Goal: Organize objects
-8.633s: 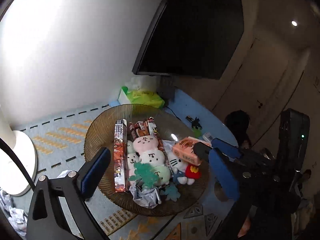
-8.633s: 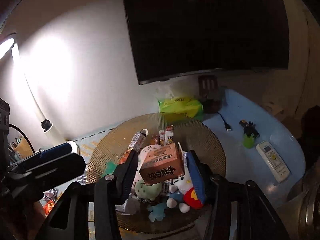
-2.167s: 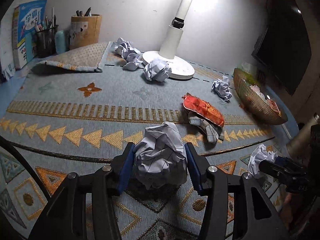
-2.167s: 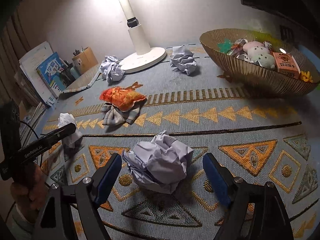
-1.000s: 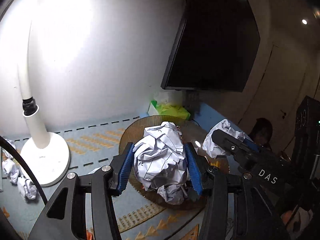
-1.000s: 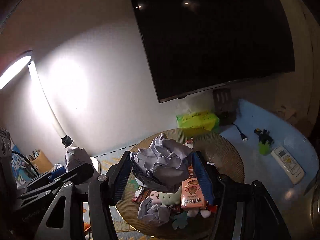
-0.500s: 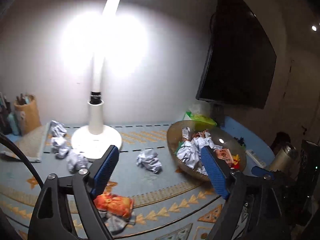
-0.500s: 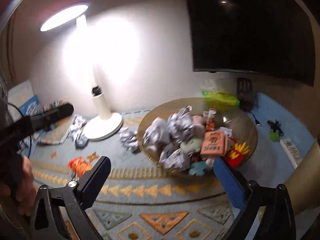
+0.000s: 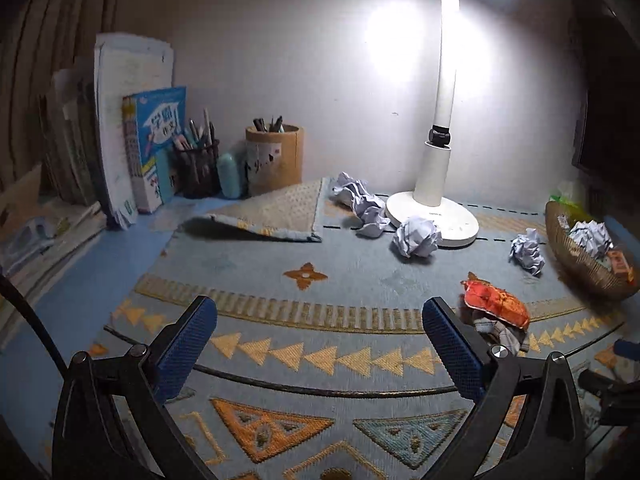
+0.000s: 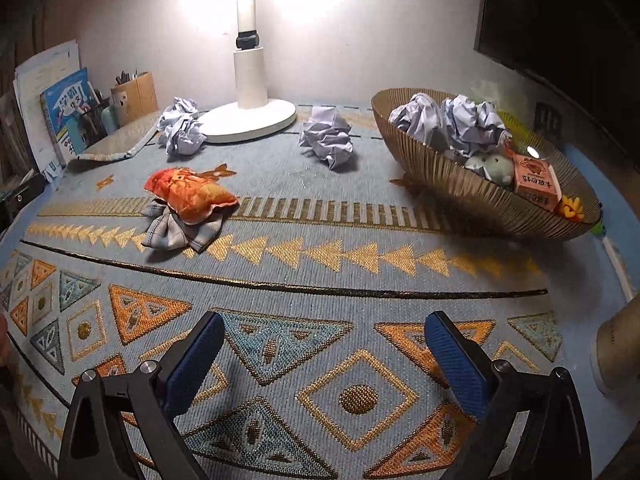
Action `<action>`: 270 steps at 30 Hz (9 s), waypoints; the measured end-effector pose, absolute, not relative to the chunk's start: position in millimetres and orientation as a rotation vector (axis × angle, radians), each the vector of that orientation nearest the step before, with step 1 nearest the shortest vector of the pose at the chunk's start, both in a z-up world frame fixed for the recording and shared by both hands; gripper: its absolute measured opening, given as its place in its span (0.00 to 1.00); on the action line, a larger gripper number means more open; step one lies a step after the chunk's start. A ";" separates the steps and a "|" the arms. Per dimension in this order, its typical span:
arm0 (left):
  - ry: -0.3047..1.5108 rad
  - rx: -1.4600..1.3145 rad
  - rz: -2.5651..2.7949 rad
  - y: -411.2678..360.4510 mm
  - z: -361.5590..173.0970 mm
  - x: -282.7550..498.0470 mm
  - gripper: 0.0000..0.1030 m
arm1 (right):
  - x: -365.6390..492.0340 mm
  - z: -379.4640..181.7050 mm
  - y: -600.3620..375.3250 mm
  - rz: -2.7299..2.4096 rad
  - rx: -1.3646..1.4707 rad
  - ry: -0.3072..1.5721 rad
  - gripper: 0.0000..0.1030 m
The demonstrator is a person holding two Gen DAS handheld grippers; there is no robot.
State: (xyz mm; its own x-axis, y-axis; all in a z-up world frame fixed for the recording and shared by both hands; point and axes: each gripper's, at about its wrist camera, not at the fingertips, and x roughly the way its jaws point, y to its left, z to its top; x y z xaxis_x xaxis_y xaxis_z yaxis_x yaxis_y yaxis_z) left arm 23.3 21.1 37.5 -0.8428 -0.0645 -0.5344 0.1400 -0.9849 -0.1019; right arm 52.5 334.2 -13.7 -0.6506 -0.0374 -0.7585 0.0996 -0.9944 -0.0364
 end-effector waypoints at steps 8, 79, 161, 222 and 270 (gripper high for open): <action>0.548 1.008 -2.901 10.4 8.2 19.0 1.00 | 47.3 -17.2 333.0 -2.750 1.317 0.102 0.97; 0.604 1.446 -3.063 11.0 2.9 -186.2 0.36 | -37.3 31.2 276.7 -2.448 1.375 -0.254 1.00; 0.726 1.148 -2.922 -1.0 -5.1 4.5 0.37 | 46.4 -22.4 292.3 -2.705 1.306 -0.090 0.68; 0.710 1.078 -2.926 -1.3 -0.8 7.5 0.38 | 41.6 -25.3 282.7 -2.683 1.355 -0.053 0.93; 0.375 1.103 -3.432 166.9 125.1 -54.5 0.31 | 75.6 133.3 445.5 -3.065 0.695 -0.283 0.44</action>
State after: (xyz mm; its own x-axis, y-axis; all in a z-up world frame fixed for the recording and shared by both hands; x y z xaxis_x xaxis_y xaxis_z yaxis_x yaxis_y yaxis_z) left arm -54.5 166.9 125.1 -0.7111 0.4992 -0.4951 -0.3805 -0.8654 -0.3261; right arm 75.6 445.5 133.3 -0.9028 -0.0260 -0.4294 -0.0530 -0.9838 0.1710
